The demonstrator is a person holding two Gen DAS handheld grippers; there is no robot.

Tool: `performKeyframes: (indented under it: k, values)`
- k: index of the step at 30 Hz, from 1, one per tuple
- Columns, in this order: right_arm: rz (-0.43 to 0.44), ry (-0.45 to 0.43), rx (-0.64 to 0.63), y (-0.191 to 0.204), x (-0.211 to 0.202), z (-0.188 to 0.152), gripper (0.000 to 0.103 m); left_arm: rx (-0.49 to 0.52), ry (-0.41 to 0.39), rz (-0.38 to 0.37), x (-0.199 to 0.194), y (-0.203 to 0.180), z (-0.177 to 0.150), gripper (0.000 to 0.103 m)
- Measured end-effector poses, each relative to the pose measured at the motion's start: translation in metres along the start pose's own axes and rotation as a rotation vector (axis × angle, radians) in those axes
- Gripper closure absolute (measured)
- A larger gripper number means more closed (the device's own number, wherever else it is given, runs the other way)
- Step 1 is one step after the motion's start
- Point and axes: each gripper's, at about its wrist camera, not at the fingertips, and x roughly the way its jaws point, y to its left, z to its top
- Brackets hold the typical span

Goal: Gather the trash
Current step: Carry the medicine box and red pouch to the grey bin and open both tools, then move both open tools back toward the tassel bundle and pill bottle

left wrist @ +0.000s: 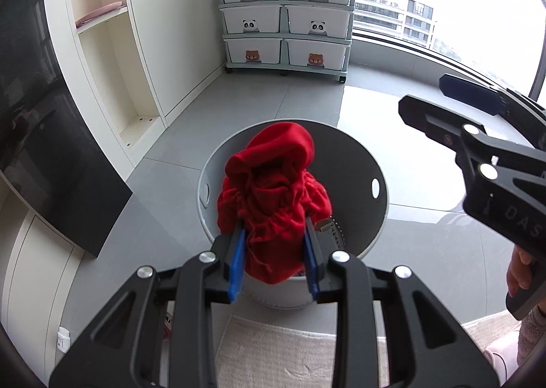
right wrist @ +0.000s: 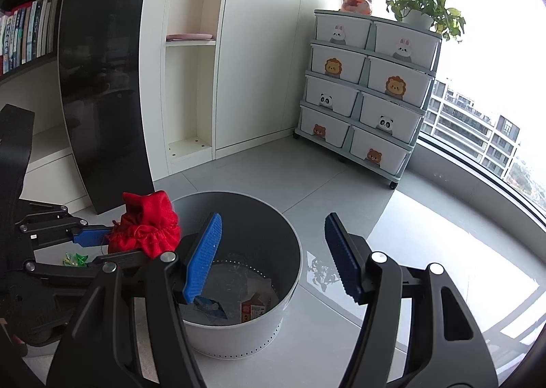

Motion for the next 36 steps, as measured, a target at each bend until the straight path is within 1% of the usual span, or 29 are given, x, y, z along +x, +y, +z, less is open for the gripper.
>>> performKeyframes:
  k: [3, 6, 9, 11, 13, 20, 24, 28, 32, 33, 34, 36]
  values:
    - [-0.013, 0.004, -0.001, -0.008, -0.002, 0.0, 0.042, -0.011, 0.008, -0.024, 0.01, -0.002, 0.01, 0.072]
    - [-0.023, 0.006, -0.003, -0.013, -0.004, -0.001, 0.042, -0.011, 0.013, -0.03, 0.019, -0.005, 0.018, 0.065]
    - [-0.028, 0.007, -0.001, -0.016, -0.006, -0.003, 0.042, -0.01, 0.014, -0.029, 0.025, -0.009, 0.025, 0.051]
    - [-0.027, 0.01, -0.001, -0.016, -0.007, -0.003, 0.042, -0.008, -0.007, -0.018, 0.02, -0.01, 0.026, 0.038]
    - [-0.025, 0.013, -0.008, -0.012, -0.008, -0.004, 0.042, -0.009, -0.022, -0.017, 0.015, -0.011, 0.026, 0.033]
    - [0.009, 0.014, -0.024, 0.009, -0.015, -0.005, 0.042, -0.023, -0.029, -0.001, -0.004, 0.002, 0.012, 0.033]
    - [0.049, 0.008, -0.05, 0.035, -0.025, -0.006, 0.042, -0.055, -0.035, 0.028, -0.023, 0.024, -0.011, 0.033]
    - [0.114, 0.012, -0.071, 0.074, -0.035, -0.013, 0.042, -0.097, -0.034, 0.086, -0.046, 0.054, -0.045, 0.033]
    - [0.191, 0.02, -0.09, 0.125, -0.043, -0.025, 0.042, -0.159, -0.026, 0.161, -0.075, 0.091, -0.094, 0.033]
    - [0.212, 0.022, -0.093, 0.138, -0.045, -0.028, 0.039, -0.181, -0.02, 0.182, -0.082, 0.101, -0.109, 0.033]
    - [0.235, 0.024, -0.094, 0.153, -0.047, -0.033, 0.033, -0.205, -0.014, 0.204, -0.09, 0.112, -0.125, 0.033]
    - [0.285, 0.024, -0.096, 0.182, -0.051, -0.042, 0.031, -0.255, -0.001, 0.244, -0.106, 0.132, -0.159, 0.031]
